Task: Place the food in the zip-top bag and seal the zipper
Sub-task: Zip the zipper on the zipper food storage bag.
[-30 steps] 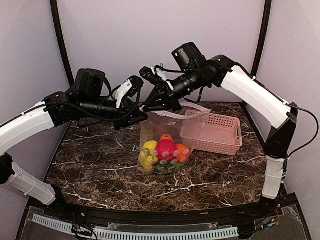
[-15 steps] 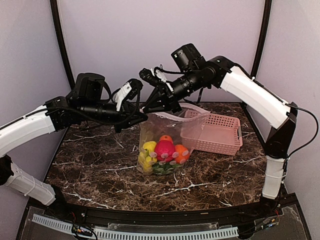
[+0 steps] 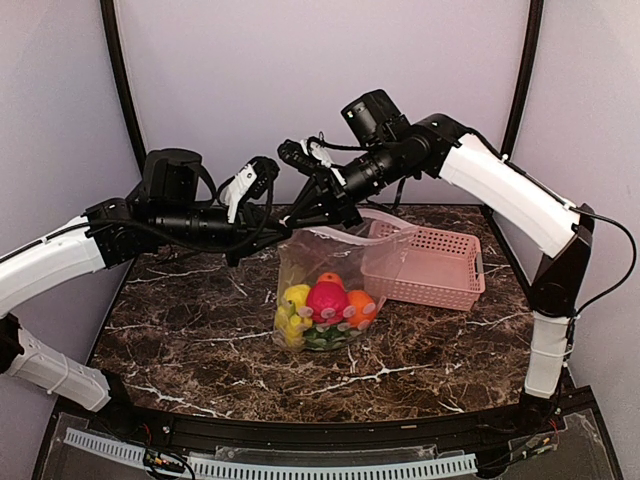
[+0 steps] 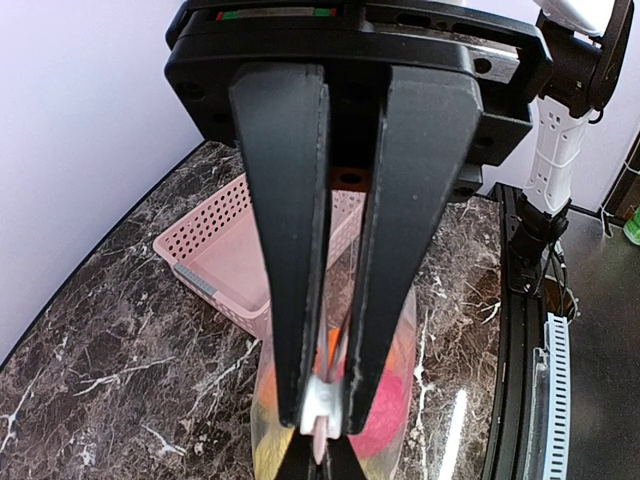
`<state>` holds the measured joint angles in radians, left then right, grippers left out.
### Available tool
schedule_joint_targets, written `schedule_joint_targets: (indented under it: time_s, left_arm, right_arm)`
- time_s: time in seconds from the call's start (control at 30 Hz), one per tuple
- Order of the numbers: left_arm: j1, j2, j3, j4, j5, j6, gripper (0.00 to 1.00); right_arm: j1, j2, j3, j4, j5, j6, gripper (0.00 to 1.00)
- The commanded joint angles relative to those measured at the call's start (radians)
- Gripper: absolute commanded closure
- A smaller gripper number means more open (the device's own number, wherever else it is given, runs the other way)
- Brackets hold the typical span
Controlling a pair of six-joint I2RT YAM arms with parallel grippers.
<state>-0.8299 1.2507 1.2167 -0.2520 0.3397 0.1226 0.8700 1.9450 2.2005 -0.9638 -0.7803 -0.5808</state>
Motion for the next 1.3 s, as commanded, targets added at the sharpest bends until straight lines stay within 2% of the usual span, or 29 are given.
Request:
schedule_joint_targets:
  time_s: [0.0,0.2,0.43,1.0,1.27]
  left_arm:
    - [-0.006,-0.031,-0.013,0.049,0.016,-0.007,0.99]
    - [-0.005,-0.063,-0.035,0.053,-0.056,0.007,0.99]
    - [0.003,-0.091,-0.066,0.062,-0.146,0.022,0.99]
    - [0.082,-0.123,-0.111,0.07,-0.134,0.023,0.99]
    - [0.098,-0.123,-0.129,0.088,-0.122,0.018,0.99]
  right_arm:
    - [0.007,-0.014,-0.007,0.016,0.018,0.02,1.0]
    - [-0.025,-0.05,-0.054,0.014,0.05,0.025,1.0]
    - [-0.121,-0.118,-0.143,-0.001,0.064,0.017,1.0]
    - [-0.385,-0.28,-0.354,-0.095,0.101,-0.077,1.0]
    - [-0.439,-0.316,-0.406,-0.105,0.114,-0.099,1.0]
